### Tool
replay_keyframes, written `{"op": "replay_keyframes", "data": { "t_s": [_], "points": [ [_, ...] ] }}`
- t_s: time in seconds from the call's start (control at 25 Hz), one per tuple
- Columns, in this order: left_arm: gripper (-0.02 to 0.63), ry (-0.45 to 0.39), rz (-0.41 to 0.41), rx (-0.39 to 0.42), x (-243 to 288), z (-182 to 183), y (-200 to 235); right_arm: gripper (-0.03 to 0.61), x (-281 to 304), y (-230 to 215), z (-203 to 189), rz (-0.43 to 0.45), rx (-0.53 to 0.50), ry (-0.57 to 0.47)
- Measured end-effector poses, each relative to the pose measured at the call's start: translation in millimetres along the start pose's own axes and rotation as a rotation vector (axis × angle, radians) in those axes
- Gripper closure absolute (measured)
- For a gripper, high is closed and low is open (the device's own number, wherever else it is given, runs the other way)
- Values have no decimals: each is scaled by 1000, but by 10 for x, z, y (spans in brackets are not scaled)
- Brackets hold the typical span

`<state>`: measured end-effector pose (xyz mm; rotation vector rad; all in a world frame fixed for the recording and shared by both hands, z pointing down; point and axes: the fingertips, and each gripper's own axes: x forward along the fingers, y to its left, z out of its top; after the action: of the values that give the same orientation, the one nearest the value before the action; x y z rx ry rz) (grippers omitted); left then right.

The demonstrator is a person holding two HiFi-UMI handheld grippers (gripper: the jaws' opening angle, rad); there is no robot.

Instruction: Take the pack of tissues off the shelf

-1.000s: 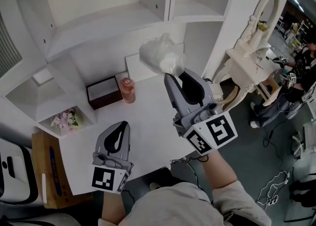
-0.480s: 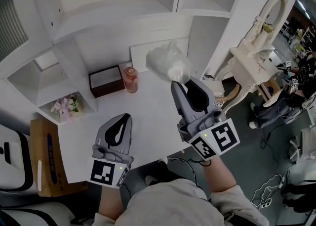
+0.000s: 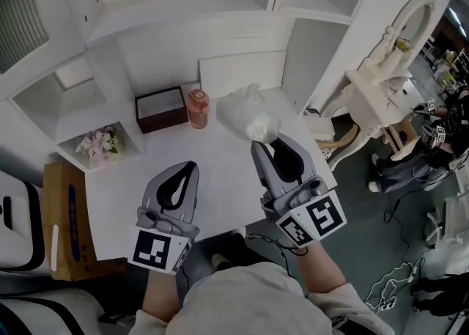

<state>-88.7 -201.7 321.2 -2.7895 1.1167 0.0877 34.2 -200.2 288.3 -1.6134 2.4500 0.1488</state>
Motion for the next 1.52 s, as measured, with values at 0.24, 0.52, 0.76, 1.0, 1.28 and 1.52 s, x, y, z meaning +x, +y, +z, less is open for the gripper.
{"op": "replay_keyframes", "data": {
  "t_s": [0.24,0.52,0.76,1.0,1.28,1.52],
  "points": [
    [612,7,-2,-2,-41,-31,-38,474,-79,120,-184,20,20,33],
    [612,7,0,1,-78,-17,-75,474,-106,202,-182,43,25,29],
    [612,5,3,3,-97,-5,-95,474,-134,249,-240,54,36,42],
    [612,-2,7,7,-120,-13,-160,468,-210,275,-256,63,18,38],
    [612,3,11,8,-166,-3,-257,468,-328,283,-246,71,44,36],
    [612,6,11,9,-156,-2,-246,467,-316,272,-260,70,51,38]
  ]
}}
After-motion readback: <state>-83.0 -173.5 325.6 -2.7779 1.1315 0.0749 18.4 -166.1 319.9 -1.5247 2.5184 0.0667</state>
